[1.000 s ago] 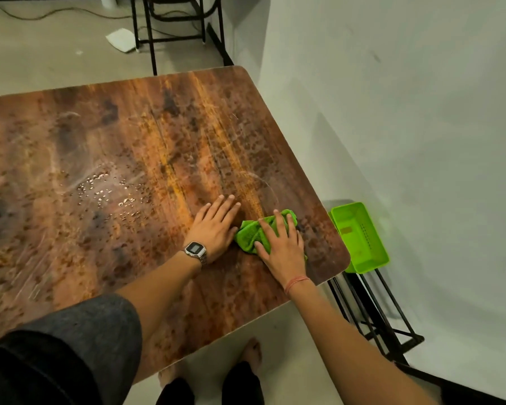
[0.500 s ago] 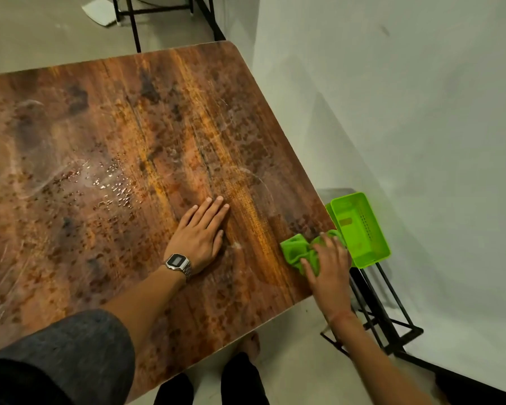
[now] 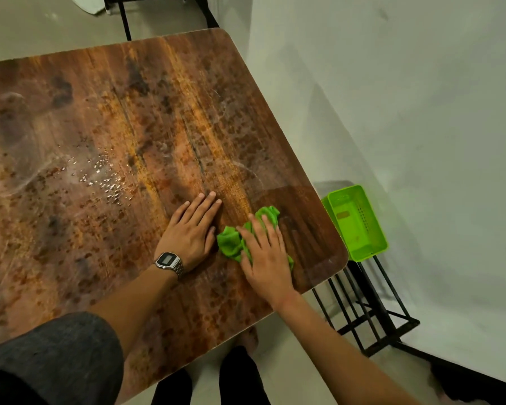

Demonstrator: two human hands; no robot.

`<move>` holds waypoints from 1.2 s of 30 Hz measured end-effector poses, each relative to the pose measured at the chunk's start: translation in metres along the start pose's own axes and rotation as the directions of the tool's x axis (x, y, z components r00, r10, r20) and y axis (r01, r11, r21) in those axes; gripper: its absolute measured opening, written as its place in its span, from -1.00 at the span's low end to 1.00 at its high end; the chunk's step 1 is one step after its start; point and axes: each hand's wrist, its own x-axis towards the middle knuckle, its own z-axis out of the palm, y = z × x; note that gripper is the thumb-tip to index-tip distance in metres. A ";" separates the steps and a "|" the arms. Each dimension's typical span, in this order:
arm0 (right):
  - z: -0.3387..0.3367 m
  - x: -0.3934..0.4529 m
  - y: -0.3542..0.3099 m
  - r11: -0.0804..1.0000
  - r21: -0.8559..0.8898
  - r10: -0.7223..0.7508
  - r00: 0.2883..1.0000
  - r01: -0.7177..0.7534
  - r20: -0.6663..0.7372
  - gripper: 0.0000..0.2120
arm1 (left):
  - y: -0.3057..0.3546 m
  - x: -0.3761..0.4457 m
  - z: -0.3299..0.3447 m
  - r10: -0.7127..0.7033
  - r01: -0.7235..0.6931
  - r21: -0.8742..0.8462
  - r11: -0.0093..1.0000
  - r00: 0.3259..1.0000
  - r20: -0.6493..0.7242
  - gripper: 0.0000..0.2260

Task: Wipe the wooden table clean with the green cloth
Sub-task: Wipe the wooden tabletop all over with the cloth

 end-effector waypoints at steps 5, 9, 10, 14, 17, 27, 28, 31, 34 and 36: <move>-0.018 -0.074 0.061 0.998 0.025 -0.053 0.997 0.051 0.060 -0.45 | 0.000 0.000 -0.001 -0.002 0.002 -0.004 1.000 1.000 -0.005 -0.48; -0.042 -0.054 0.105 0.927 0.222 0.315 0.949 -0.303 -0.019 -0.21 | 0.001 0.000 -0.002 -0.002 0.002 -0.024 1.000 1.000 -0.010 -0.48; -0.044 -0.039 0.108 0.892 0.248 0.394 0.919 -0.377 -0.023 -0.17 | 0.001 0.000 -0.003 0.000 0.000 -0.027 1.000 1.000 -0.013 -0.48; -0.041 0.029 0.084 0.887 0.183 0.435 0.900 -0.424 -0.023 -0.25 | 0.002 -0.001 -0.004 0.001 -0.002 -0.029 1.000 1.000 -0.022 -0.48; -0.030 0.056 0.037 0.943 0.147 0.302 0.953 -0.299 0.002 -0.29 | 0.002 -0.002 -0.005 0.004 -0.005 -0.023 1.000 1.000 -0.018 -0.48; -0.029 -0.049 0.043 0.937 0.117 0.327 0.945 -0.328 0.031 -0.17 | 0.002 -0.002 -0.005 -0.009 0.009 -0.022 1.000 1.000 -0.003 -0.47; -0.034 -0.050 0.055 0.916 0.151 0.375 0.927 -0.372 0.013 -0.20 | 0.002 -0.002 -0.005 -0.020 0.020 -0.024 1.000 1.000 -0.011 -0.47; -0.043 -0.021 0.076 0.875 0.223 0.450 0.892 -0.429 -0.052 -0.23 | 0.003 -0.003 -0.005 -0.059 0.058 -0.014 0.998 0.998 -0.027 -0.47; -0.045 0.048 0.077 0.861 0.271 0.468 0.879 -0.430 -0.093 -0.21 | 0.002 -0.003 -0.003 -0.085 0.085 -0.006 0.996 0.996 -0.026 -0.45; -0.040 0.097 0.064 0.887 0.236 0.425 0.902 -0.397 -0.078 -0.24 | 0.002 -0.003 -0.001 -0.083 0.083 -0.001 0.997 0.996 -0.028 -0.44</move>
